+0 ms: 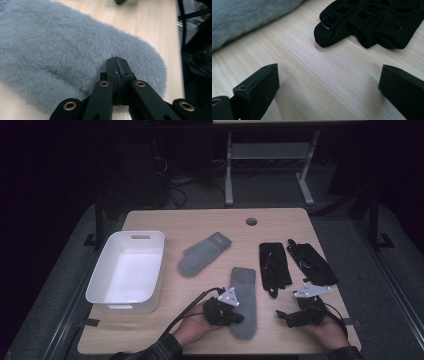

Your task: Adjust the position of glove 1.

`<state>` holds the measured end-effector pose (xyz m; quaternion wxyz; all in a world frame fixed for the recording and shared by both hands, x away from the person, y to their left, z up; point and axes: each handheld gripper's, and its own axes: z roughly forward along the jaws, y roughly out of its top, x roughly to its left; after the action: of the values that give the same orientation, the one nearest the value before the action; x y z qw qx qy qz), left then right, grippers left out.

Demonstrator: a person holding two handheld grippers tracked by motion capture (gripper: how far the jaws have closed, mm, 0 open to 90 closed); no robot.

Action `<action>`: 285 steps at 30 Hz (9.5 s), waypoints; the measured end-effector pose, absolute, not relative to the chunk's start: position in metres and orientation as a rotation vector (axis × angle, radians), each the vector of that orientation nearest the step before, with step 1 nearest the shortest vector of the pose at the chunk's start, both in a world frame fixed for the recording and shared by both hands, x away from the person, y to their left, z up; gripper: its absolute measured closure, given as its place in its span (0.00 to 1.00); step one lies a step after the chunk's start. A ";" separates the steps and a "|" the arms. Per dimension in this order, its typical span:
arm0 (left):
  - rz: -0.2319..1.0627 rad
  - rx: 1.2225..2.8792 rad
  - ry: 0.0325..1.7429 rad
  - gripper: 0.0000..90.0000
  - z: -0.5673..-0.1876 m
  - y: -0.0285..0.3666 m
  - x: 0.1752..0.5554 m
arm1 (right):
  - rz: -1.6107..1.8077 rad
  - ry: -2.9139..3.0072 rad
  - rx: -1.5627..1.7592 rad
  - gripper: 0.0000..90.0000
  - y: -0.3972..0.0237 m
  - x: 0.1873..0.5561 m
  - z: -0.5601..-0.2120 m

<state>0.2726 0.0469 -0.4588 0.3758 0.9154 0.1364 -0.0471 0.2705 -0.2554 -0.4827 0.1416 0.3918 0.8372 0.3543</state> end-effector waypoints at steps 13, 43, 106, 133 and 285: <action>0.024 2.312 0.368 0.99 -0.425 0.031 0.330 | 1.023 2.416 1.134 0.03 -0.255 0.270 -0.483; 0.108 2.419 0.500 0.99 -0.441 0.021 0.403 | 1.025 2.424 1.120 0.03 -0.257 0.269 -0.483; 0.006 2.402 0.637 0.99 -0.452 0.113 0.335 | 1.067 2.667 0.902 1.00 -0.169 0.310 -0.458; 0.284 2.293 0.755 0.64 -0.426 0.115 0.366 | 1.051 2.514 1.075 0.27 -0.241 0.270 -0.464; 0.464 2.335 1.097 0.99 -0.435 0.112 0.415 | 1.034 2.462 1.068 0.22 -0.267 0.258 -0.478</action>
<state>0.4154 0.1119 -0.4347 0.2574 0.8607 0.4046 0.1712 0.2577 -0.2673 -0.4777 0.1324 0.3680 0.8486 0.3564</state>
